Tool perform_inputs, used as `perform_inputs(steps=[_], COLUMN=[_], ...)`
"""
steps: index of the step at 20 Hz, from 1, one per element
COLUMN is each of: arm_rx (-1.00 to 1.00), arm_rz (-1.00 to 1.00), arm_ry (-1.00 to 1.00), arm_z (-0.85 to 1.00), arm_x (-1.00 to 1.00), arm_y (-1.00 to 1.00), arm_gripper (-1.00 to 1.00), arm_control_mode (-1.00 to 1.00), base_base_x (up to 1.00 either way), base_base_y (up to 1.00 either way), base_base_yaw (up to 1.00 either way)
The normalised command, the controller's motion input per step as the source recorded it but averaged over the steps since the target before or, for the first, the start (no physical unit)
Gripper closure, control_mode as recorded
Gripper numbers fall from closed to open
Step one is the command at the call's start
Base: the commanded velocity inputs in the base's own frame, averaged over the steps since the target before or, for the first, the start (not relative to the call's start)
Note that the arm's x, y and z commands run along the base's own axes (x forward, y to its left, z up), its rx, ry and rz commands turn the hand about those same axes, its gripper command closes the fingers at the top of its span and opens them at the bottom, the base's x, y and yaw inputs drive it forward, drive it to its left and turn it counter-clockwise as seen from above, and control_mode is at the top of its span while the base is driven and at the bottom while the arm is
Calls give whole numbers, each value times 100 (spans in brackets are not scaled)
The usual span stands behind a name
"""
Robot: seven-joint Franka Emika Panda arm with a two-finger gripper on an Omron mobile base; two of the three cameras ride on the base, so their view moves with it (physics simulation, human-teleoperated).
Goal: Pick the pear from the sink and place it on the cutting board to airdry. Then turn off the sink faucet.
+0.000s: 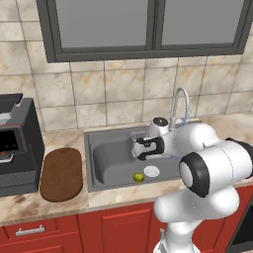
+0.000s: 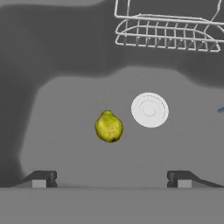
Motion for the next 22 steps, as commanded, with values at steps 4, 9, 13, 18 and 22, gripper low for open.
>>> perform_inputs(steps=[4,9,13,18,22], arm_rx=[0,0,0,0,0], arm_rz=[0,0,0,0,0], arm_ry=[0,0,0,0,0], arm_z=[-22,-15,-17,-16,-15], arm_x=[1,6,4,0,0], arm_y=[0,0,0,0,0], arm_gripper=[-100,-100,-100,-100,-100], arm_control_mode=[-100,-100,-100,-100,-100], base_base_x=[0,0,0,0,0], base_base_y=[0,0,0,0,0], base_base_yaw=[0,0,0,0,0])
